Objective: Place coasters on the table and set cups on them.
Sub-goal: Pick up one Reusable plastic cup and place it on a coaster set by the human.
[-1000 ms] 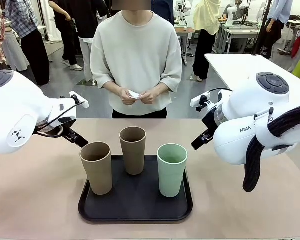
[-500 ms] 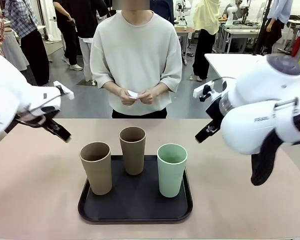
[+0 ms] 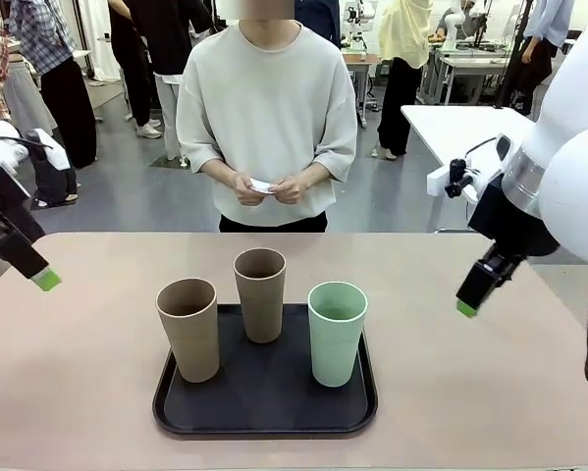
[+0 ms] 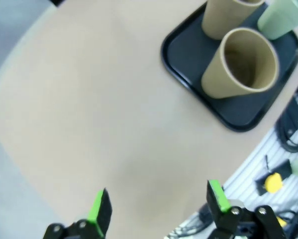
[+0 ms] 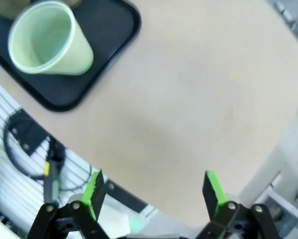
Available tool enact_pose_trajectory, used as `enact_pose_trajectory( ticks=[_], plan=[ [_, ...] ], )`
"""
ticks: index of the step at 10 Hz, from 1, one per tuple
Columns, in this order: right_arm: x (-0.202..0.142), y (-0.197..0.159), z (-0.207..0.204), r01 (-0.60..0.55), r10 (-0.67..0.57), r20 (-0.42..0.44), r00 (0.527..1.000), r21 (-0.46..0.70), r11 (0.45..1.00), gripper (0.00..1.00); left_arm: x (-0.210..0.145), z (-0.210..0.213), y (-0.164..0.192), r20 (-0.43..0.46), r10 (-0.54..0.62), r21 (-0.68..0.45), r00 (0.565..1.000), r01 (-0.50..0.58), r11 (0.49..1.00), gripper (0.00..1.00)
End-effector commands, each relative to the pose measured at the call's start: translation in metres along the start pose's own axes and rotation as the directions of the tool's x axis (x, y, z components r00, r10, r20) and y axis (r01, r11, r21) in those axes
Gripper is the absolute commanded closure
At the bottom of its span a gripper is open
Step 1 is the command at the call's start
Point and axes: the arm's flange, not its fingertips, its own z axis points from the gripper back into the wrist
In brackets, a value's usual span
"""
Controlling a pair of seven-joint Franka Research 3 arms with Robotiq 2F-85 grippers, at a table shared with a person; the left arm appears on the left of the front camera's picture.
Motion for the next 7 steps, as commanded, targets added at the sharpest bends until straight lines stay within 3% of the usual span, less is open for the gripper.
enact_pose_trajectory(
  ticks=[1,2,3,4,5,6,7],
  plan=[
    [0.010,-0.005,0.000,0.015,-0.016,0.066,0.998,0.015,1.000,0.00,0.007,-0.017,0.009,-0.005,0.003,-0.003,1.000,-0.003,1.000,0.00],
    [0.010,-0.005,0.000,0.015,-0.016,0.066,0.998,0.015,1.000,0.00,0.007,-0.017,0.009,-0.005,0.003,-0.003,1.000,-0.003,1.000,0.00],
    [0.000,0.001,0.000,-0.001,0.001,-0.004,1.000,-0.003,1.000,0.00,-0.002,0.005,-0.003,0.004,-0.003,0.005,1.000,0.003,1.000,0.00],
    [0.008,-0.026,-0.020,0.062,-0.084,0.059,0.995,0.308,0.949,0.00,0.010,-0.026,0.019,0.071,0.064,-0.326,0.995,-0.037,0.945,0.00],
    [-0.005,-0.054,-0.022,0.104,-0.193,0.106,0.975,0.550,0.829,0.00,0.004,-0.034,0.043,0.095,0.207,-0.580,0.974,-0.114,0.806,0.00],
    [-0.033,-0.073,-0.022,0.144,-0.340,0.130,0.931,0.727,0.672,0.00,-0.023,-0.027,0.058,0.098,0.346,-0.727,0.933,-0.171,0.665,0.00],
    [-0.059,-0.100,-0.027,0.154,-0.450,0.133,0.883,0.823,0.546,0.00,-0.043,-0.035,0.079,0.097,0.477,-0.823,0.873,-0.199,0.532,0.00]
  ],
)
